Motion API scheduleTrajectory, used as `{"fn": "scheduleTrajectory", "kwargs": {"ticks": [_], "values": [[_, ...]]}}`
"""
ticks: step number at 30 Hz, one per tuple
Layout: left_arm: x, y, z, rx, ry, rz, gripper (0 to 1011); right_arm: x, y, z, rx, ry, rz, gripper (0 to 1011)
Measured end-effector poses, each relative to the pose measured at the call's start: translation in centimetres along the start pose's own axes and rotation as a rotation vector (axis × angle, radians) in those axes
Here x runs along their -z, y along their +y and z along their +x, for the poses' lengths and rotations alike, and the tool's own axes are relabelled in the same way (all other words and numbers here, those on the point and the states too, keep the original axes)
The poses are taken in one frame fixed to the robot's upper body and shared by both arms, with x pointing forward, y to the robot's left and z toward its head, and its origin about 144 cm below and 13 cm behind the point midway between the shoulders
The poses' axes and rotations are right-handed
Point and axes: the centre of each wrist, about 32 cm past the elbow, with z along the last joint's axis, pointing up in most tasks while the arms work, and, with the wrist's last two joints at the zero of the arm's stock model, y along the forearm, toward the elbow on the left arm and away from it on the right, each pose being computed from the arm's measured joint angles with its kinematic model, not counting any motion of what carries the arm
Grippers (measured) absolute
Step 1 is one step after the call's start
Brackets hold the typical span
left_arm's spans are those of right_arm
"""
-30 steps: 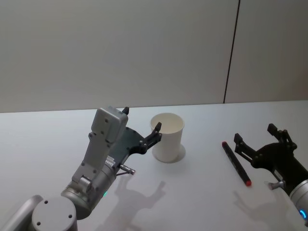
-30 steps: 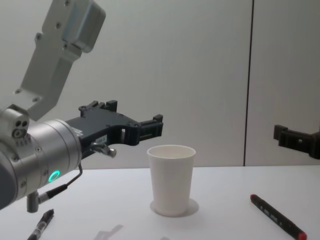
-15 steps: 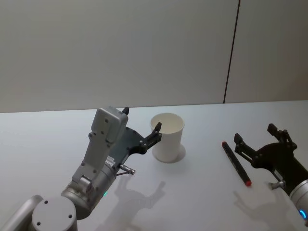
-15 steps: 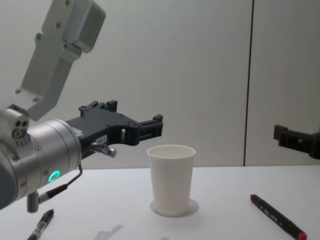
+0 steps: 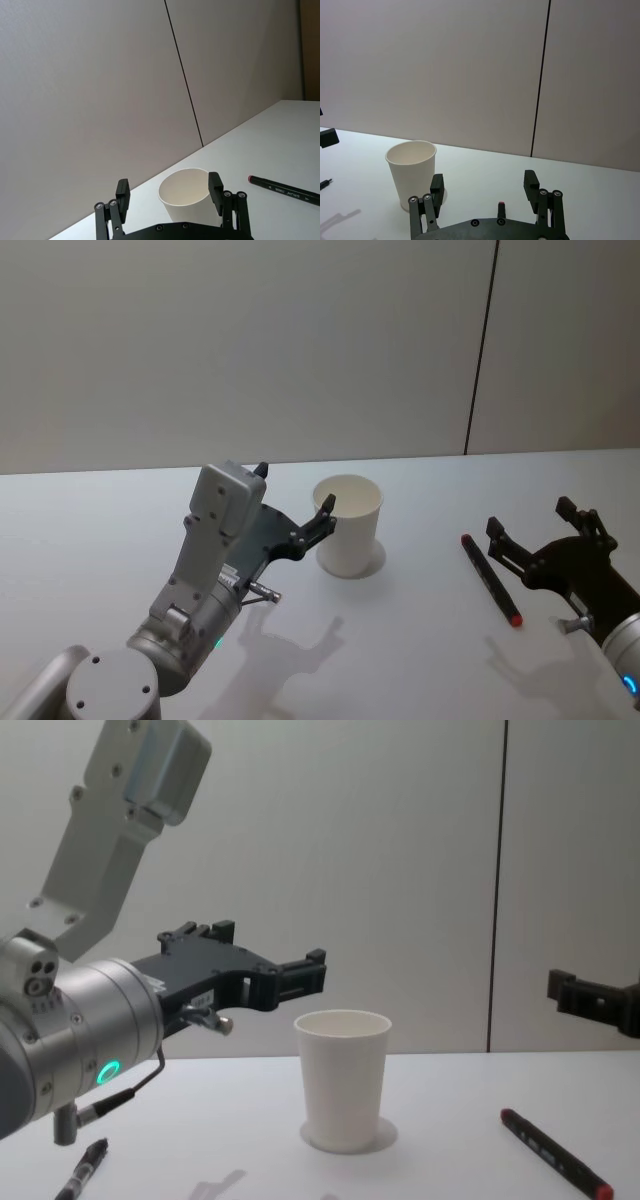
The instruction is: Place the pen into the pen holder.
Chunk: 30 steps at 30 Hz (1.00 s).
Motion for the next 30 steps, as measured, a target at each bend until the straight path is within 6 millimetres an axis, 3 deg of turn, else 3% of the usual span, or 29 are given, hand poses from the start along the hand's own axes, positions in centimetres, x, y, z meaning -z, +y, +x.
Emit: {"fn": "scheduleTrajectory", "kwargs": {"ticks": [14,30], "values": [[0.0,0.0,0.0,0.0,0.0,0.0,1000,-1.5,0.8,0.8,-0.021,0.02,-0.053,1002],[0.0,0.0,0.0,0.0,0.0,0.0,1000,-3.9,3.2,2.5,-0.045,0.043,-0.203,1002]]}}
